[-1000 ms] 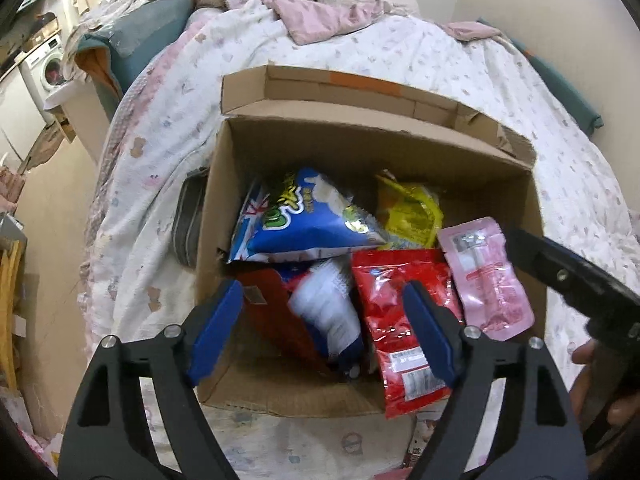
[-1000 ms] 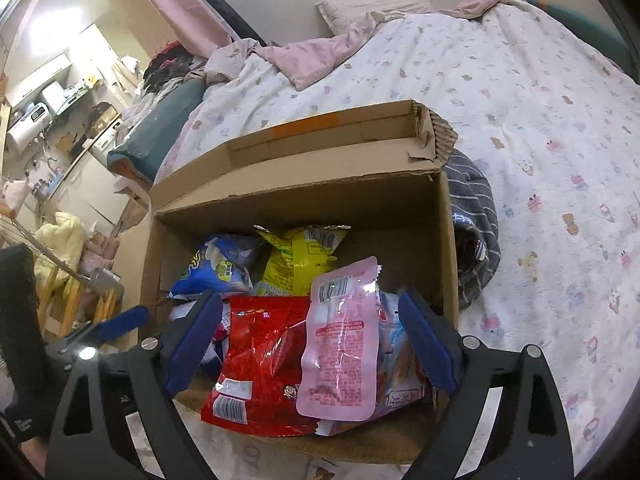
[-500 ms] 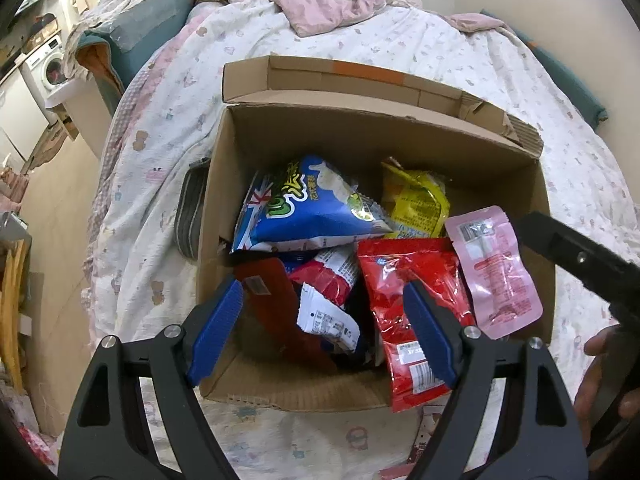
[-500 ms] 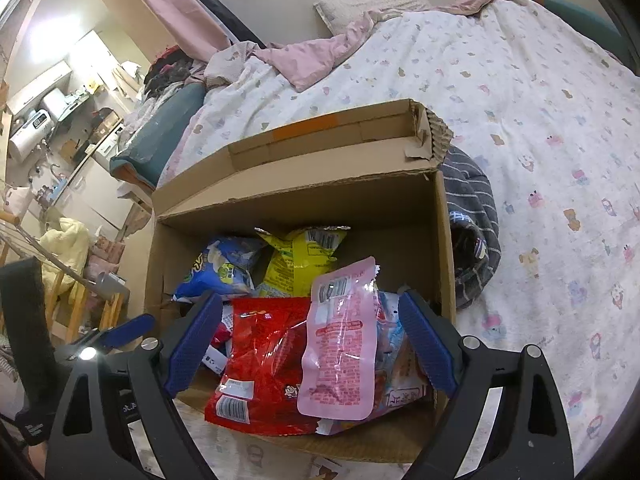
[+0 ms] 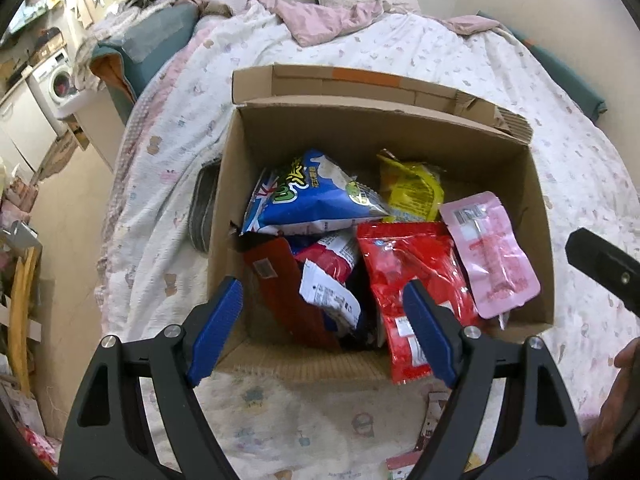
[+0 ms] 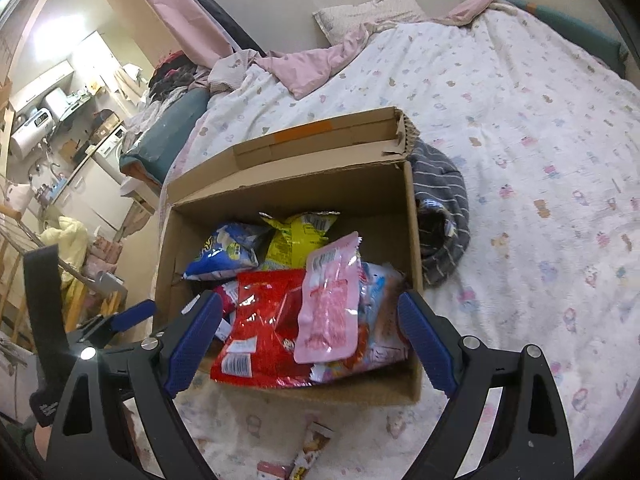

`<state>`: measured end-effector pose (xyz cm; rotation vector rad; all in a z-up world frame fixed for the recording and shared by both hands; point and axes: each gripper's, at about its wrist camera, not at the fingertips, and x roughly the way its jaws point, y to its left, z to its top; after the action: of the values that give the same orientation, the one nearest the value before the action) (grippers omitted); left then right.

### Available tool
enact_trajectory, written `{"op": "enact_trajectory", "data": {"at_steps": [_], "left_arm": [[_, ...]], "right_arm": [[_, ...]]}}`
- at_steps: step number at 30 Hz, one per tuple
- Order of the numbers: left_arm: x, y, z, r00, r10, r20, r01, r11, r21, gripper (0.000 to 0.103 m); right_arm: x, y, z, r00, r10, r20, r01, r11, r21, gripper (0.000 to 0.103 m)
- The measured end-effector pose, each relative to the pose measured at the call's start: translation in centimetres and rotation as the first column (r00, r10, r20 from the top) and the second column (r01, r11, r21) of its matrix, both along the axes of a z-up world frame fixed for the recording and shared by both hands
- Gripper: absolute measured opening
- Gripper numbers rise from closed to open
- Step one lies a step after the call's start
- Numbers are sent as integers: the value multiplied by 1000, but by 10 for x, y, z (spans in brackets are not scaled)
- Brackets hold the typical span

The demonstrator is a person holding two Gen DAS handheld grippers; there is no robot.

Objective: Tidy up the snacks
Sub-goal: 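Move both grippers down to the snacks beside the box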

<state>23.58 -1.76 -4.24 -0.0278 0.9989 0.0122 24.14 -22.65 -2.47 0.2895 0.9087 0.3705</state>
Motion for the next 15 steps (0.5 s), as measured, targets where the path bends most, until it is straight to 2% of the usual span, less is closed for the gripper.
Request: {"op": "enact_trajectory", "data": {"at_steps": [4,7,10,15], "left_arm": [[-18,-8,10,998,-30,48,27,998,53,80],[-31,-7,12,998,-35,44,33,998,47,80],[-38,-3,12,999,-41,6,41,999,32,80],[-58,3,12,999,-37,-15,37,999,15,80]], "right_arm": [[-17,-6,1,1000,-9,1,9,1000,-5,92],[-30,-12,1,1000,-21,-18,21,999,27,92],[-42,-14,-1,999,-27,-28,28,999,18,92],[-66,-7,-6,999,-3,-46,3,1000,-4,92]]}}
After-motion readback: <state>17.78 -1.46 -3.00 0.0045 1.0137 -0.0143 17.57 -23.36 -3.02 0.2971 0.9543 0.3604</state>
